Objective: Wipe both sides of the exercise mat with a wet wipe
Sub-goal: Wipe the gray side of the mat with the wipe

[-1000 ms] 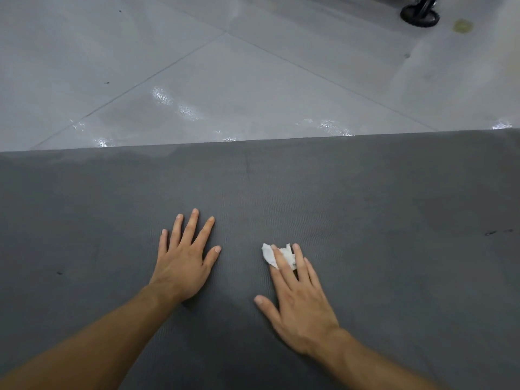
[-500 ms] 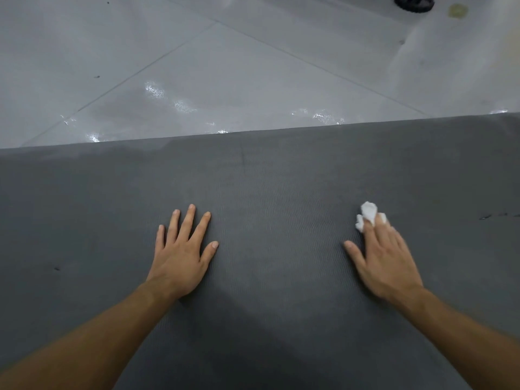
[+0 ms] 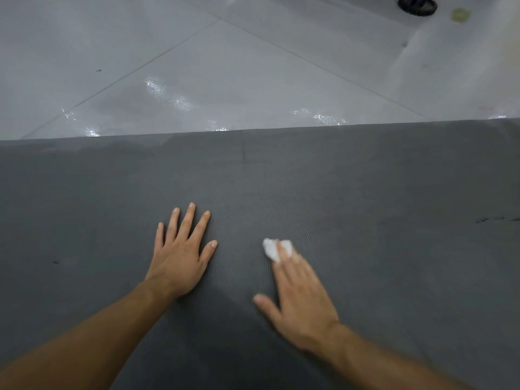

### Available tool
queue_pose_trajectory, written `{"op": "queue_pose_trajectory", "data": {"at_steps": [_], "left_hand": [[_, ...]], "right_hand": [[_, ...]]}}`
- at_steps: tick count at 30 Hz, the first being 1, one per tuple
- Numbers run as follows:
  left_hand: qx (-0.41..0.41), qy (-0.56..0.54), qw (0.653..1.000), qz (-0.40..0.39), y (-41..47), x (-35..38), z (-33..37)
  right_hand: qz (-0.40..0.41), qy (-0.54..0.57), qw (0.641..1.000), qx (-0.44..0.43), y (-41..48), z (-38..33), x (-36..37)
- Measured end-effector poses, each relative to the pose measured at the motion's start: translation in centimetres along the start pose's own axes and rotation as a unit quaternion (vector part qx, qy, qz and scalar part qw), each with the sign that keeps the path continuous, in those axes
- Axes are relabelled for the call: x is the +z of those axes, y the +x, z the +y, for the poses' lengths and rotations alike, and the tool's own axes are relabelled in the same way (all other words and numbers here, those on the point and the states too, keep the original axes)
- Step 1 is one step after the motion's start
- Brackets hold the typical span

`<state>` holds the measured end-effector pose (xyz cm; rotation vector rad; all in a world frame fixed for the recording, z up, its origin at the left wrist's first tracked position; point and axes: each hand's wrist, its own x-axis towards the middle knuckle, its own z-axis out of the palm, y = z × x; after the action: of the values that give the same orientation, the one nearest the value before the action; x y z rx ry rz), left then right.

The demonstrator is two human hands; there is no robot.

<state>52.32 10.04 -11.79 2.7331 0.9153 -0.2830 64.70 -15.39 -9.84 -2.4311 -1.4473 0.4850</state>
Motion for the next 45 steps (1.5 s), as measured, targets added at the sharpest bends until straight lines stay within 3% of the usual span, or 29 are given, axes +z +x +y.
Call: {"op": "queue_pose_trajectory", "data": {"at_steps": [5, 10, 13, 18, 20, 23, 30, 37, 40, 45], "left_hand": [[0.001, 0.002, 1.000, -0.006, 0.1, -0.1, -0.1], [0.011, 0.001, 1.000, -0.009, 0.1, -0.3, -0.4], [0.017, 0.002, 1.000, -0.010, -0.1, -0.2, -0.6], [0.020, 0.005, 1.000, -0.015, -0.6, -0.3, -0.8], [0.019, 0.006, 1.000, -0.014, -0.9, -0.2, -0.9], [0.013, 0.005, 1.000, -0.003, -1.3, 0.3, -1.0], [0.007, 0.010, 1.000, 0.005, -1.4, 0.6, -1.1], [0.008, 0.008, 1.000, 0.010, -1.5, 0.7, -1.0], [0.008, 0.005, 1.000, 0.006, -1.4, 0.7, -1.0], [-0.001, -0.001, 1.000, 0.003, -1.5, 0.3, -0.6]], "right_hand": [[-0.055, -0.068, 0.988, -0.127, -3.3, -3.8, 3.0], [-0.027, -0.071, 0.993, -0.089, -2.8, 1.3, 0.8], [-0.010, -0.111, 0.994, -0.024, -2.2, 5.8, -1.2], [0.035, -0.123, 0.976, 0.175, -2.2, 12.9, -3.6], [0.045, -0.107, 0.973, 0.200, -2.2, 13.4, -4.1], [0.052, -0.074, 0.980, 0.178, -2.3, 11.5, -3.7], [-0.034, -0.081, 0.996, -0.012, -5.6, 4.2, -0.4], [-0.053, -0.146, 0.986, -0.062, -5.5, 4.8, -0.7], [-0.050, -0.140, 0.987, -0.058, -4.3, 5.9, -1.4], [-0.007, -0.145, 0.987, 0.064, -0.9, 10.2, -3.4]]}}
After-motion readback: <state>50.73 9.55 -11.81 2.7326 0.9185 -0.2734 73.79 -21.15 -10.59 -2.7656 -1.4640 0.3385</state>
